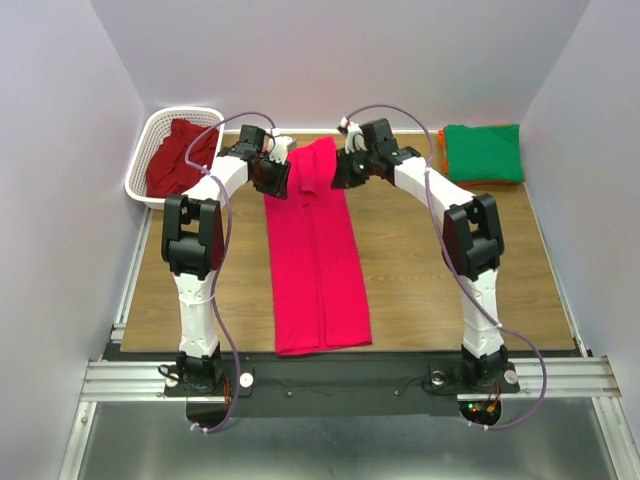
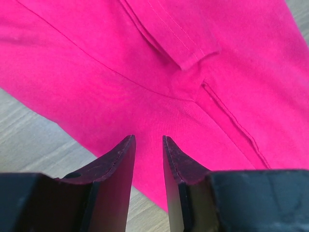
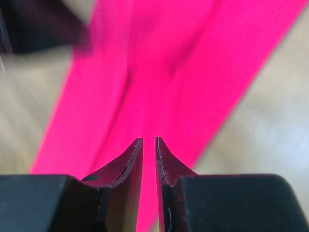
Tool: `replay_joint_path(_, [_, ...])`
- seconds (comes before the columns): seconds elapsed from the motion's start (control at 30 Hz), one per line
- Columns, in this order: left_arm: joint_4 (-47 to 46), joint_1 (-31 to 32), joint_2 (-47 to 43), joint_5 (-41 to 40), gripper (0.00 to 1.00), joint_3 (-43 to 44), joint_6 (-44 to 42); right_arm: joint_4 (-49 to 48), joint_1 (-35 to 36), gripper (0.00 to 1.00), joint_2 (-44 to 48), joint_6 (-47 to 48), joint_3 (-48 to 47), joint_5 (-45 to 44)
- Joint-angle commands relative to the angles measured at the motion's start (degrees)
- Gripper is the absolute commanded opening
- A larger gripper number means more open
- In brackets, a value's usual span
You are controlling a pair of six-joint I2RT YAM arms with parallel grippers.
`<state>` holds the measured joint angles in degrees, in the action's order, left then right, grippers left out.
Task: Fold and stack the t-shirts
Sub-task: Fold the tshirt
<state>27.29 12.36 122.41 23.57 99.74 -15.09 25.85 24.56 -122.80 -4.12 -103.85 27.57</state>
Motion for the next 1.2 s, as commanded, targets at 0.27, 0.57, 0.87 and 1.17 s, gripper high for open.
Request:
replay_joint_path(0.27, [-0.2, -2.3, 3.6, 3.6, 0.44, 6.1, 0.6, -13.8, 0.3, 0.27, -24.7, -14.8, -27.9, -7.8])
replay_joint_path(0.57, [0.7, -1.6, 8.5, 5.0, 0.44, 8.4, 0.5, -14.7, -2.8, 0.32, -27.1, -20.8, -22.6, -14.7])
replay_joint_path(0.87, [2.3, 1.6, 18.6, 5.8, 0.44, 21.2, 3.0, -14.2, -8.9, 0.33, -23.5, -20.7, -13.0, -16.5])
replay_joint_path(1.17, [1.3, 1.9, 25.2, 5.6, 0.45, 32.3, 6.5, -13.8, -10.8, 0.32, -28.5, -16.9, -21.1, -14.8])
